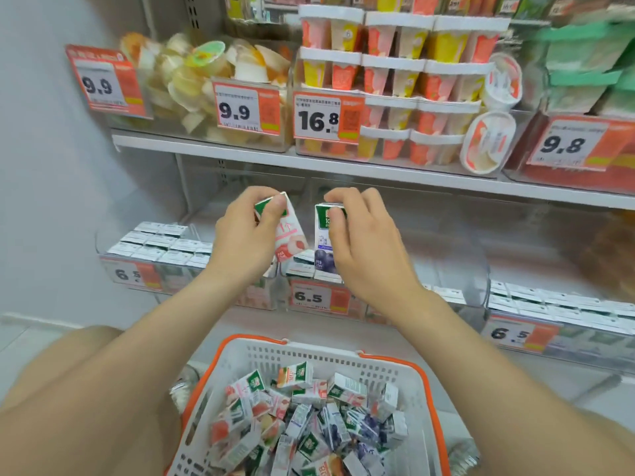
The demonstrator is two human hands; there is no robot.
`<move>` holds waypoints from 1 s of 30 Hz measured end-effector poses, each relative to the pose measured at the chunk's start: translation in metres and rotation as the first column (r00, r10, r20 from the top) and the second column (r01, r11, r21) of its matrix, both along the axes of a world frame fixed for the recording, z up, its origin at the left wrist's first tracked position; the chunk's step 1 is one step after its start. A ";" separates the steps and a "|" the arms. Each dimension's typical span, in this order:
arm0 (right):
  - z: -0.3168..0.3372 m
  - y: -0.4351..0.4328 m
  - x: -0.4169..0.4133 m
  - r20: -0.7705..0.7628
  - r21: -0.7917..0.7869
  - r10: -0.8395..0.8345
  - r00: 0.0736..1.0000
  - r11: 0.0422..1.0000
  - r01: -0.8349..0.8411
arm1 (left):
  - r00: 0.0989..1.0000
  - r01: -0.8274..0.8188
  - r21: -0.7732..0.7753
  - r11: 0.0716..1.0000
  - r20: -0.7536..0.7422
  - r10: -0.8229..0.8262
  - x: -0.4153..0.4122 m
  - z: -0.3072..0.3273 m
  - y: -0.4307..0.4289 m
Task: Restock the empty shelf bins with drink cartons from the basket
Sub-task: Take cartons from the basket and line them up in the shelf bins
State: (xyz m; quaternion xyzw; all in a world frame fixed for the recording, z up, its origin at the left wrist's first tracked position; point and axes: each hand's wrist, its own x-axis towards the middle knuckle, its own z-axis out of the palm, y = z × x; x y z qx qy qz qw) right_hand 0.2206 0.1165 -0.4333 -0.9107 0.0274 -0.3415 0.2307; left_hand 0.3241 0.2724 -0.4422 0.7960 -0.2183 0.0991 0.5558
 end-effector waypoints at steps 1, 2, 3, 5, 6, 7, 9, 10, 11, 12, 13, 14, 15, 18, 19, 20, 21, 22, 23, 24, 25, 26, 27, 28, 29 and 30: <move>0.000 0.009 0.011 0.016 0.014 0.019 1.000 1.000 -0.019 | 0.995 -0.100 -0.031 0.994 -0.022 0.099 0.012 0.001 0.008; 0.000 0.017 0.022 0.030 0.026 0.041 0.999 0.999 -0.042 | 0.984 -0.172 -0.051 0.984 -0.064 0.169 0.025 0.003 0.017; 0.000 0.026 0.033 0.039 0.033 0.065 0.997 0.997 -0.066 | 0.973 -0.211 -0.041 0.977 -0.104 0.206 0.040 0.004 0.025; -0.005 0.041 0.053 0.044 0.031 0.116 0.992 0.993 -0.117 | 0.964 -0.222 0.105 0.969 -0.127 0.234 0.074 0.008 0.041; -0.008 0.047 0.063 0.038 0.015 0.144 0.989 0.989 -0.144 | 0.968 -0.205 0.214 0.955 -0.100 0.230 0.090 0.011 0.049; -0.011 0.052 0.073 0.025 -0.013 0.168 0.986 0.986 -0.167 | 0.975 -0.185 0.317 0.930 -0.056 0.213 0.104 0.014 0.057; -0.020 0.058 0.091 -0.014 -0.076 0.189 0.982 0.979 -0.189 | 0.990 -0.136 0.463 0.876 0.046 0.130 0.127 0.015 0.071; -0.024 0.059 0.099 -0.035 -0.093 0.190 0.981 0.977 -0.193 | 0.994 -0.102 0.506 0.857 0.074 0.075 0.134 0.012 0.078; -0.027 0.060 0.105 -0.056 -0.097 0.193 0.980 0.976 -0.197 | 0.996 -0.067 0.542 0.838 0.086 0.024 0.141 0.006 0.086; -0.031 0.060 0.111 -0.073 -0.091 0.198 0.977 0.975 -0.204 | 0.995 -0.036 0.583 0.812 0.093 -0.022 0.148 -0.003 0.092; -0.034 0.061 0.116 -0.086 -0.078 0.205 0.975 0.974 -0.211 | 0.994 -0.011 0.635 0.772 0.090 -0.060 0.154 -0.013 0.097; -0.037 0.063 0.121 -0.095 -0.064 0.209 0.973 0.974 -0.215 | 0.993 0.002 0.697 0.717 0.080 -0.081 0.159 -0.021 0.101; -0.040 0.064 0.125 -0.103 -0.052 0.211 0.972 0.975 -0.217 | 0.994 0.004 0.750 0.661 0.071 -0.087 0.163 -0.027 0.104; -0.048 0.070 0.134 -0.132 -0.033 0.211 0.969 0.976 -0.217 | 0.995 -0.038 0.875 0.482 0.078 -0.064 0.169 -0.031 0.109; -0.050 0.072 0.135 -0.141 -0.030 0.211 0.967 0.976 -0.218 | 0.994 -0.052 0.905 0.423 0.086 -0.062 0.170 -0.032 0.110; -0.051 0.074 0.135 -0.148 -0.029 0.213 0.966 0.975 -0.220 | 0.995 -0.057 0.929 0.365 0.083 -0.056 0.169 -0.032 0.110; -0.053 0.076 0.136 -0.152 -0.032 0.215 0.965 0.974 -0.223 | 0.996 -0.053 0.950 0.308 0.072 -0.050 0.168 -0.032 0.110; -0.054 0.077 0.136 -0.154 -0.035 0.217 0.964 0.974 -0.225 | 0.998 -0.037 0.966 0.255 0.050 -0.043 0.166 -0.032 0.108; -0.054 0.078 0.136 -0.154 -0.038 0.218 0.964 0.973 -0.226 | 0.999 -0.010 0.978 0.210 0.018 -0.037 0.164 -0.032 0.106; -0.055 0.078 0.137 -0.156 -0.041 0.216 0.964 0.974 -0.224 | 0.999 0.024 0.983 0.182 -0.018 -0.031 0.162 -0.032 0.103; -0.056 0.078 0.137 -0.158 -0.043 0.211 0.965 0.974 -0.221 | 0.998 0.058 0.983 0.174 -0.054 -0.023 0.162 -0.032 0.100; -0.057 0.078 0.137 -0.161 -0.043 0.209 0.965 0.975 -0.218 | 0.996 0.087 0.980 0.177 -0.086 -0.014 0.161 -0.032 0.097; -0.057 0.077 0.136 -0.164 -0.041 0.210 0.964 0.975 -0.219 | 0.994 0.108 0.977 0.185 -0.109 -0.002 0.160 -0.031 0.095; -0.056 0.077 0.135 -0.166 -0.038 0.214 0.963 0.974 -0.223 | 0.992 0.123 0.974 0.190 -0.127 0.010 0.159 -0.031 0.093; -0.055 0.077 0.133 -0.167 -0.039 0.218 0.961 0.973 -0.228 | 0.991 0.129 0.972 0.197 -0.135 0.019 0.157 -0.032 0.090; -0.054 0.076 0.132 -0.167 -0.042 0.220 0.961 0.972 -0.230 | 0.990 0.130 0.967 0.217 -0.139 0.025 0.156 -0.034 0.089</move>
